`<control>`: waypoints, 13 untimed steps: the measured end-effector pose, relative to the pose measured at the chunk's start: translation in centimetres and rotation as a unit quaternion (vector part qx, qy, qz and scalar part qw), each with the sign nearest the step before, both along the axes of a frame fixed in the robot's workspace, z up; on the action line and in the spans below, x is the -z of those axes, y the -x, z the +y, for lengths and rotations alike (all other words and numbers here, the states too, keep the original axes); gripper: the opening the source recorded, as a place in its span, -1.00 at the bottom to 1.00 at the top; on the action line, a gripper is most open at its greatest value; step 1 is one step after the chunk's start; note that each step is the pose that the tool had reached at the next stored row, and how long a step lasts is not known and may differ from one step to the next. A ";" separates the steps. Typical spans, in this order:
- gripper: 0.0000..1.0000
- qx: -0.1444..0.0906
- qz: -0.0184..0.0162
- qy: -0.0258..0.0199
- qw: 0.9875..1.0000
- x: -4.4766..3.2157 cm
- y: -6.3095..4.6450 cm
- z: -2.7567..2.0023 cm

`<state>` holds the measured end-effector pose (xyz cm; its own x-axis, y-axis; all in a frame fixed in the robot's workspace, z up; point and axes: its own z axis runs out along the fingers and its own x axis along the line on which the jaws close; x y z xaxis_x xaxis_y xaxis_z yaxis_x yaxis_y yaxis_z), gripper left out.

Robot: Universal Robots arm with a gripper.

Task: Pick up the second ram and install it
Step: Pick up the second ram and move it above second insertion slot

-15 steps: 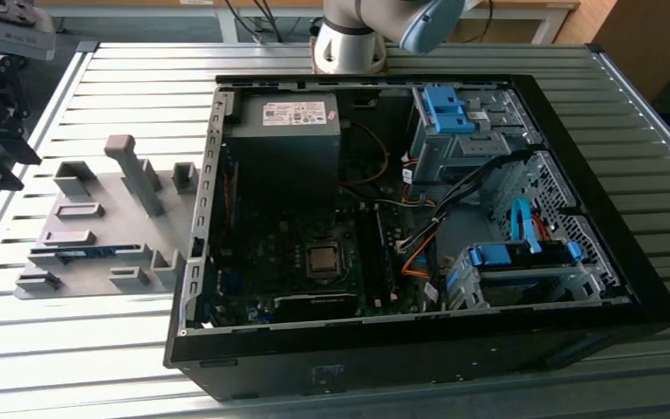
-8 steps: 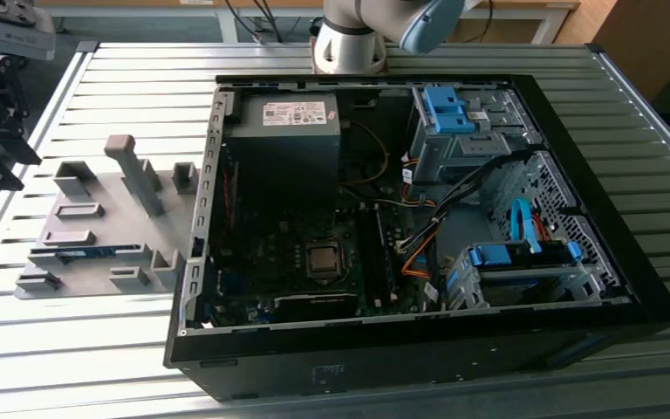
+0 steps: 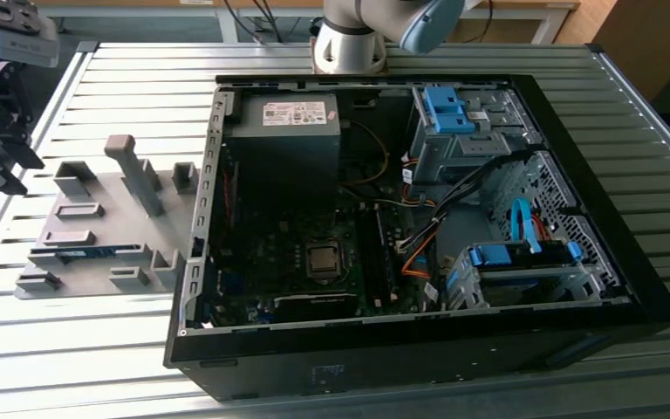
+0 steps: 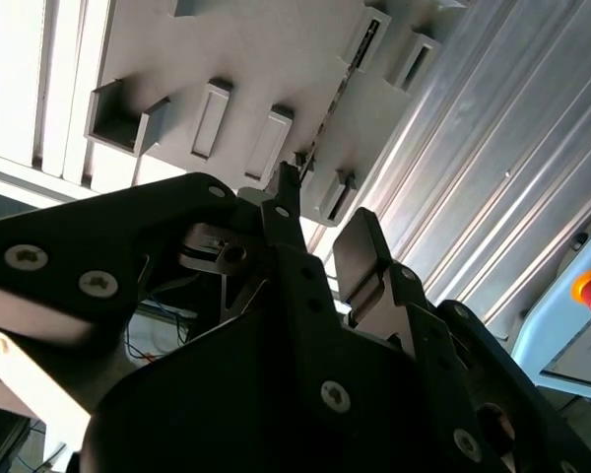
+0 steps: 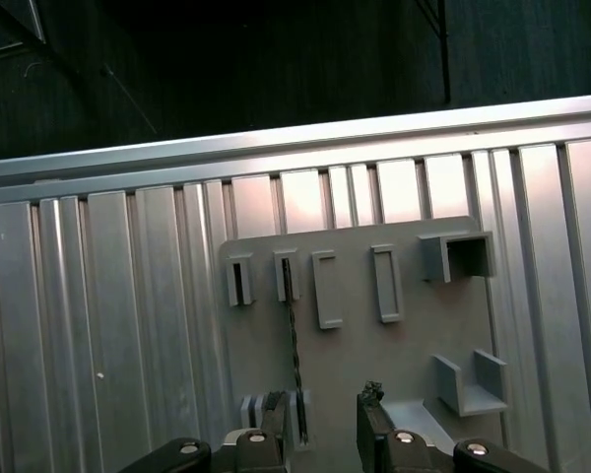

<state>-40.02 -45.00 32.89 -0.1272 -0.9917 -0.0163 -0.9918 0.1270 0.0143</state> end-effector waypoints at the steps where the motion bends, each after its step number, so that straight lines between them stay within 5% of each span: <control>1: -0.17 0.000 0.000 0.000 1.000 0.18 0.0 0.00; 13: -0.17 0.000 0.001 0.000 1.000 2.33 -0.1 -0.32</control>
<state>-39.93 -45.31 30.56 -0.1274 -0.9917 -0.0161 -0.9918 0.1272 0.0158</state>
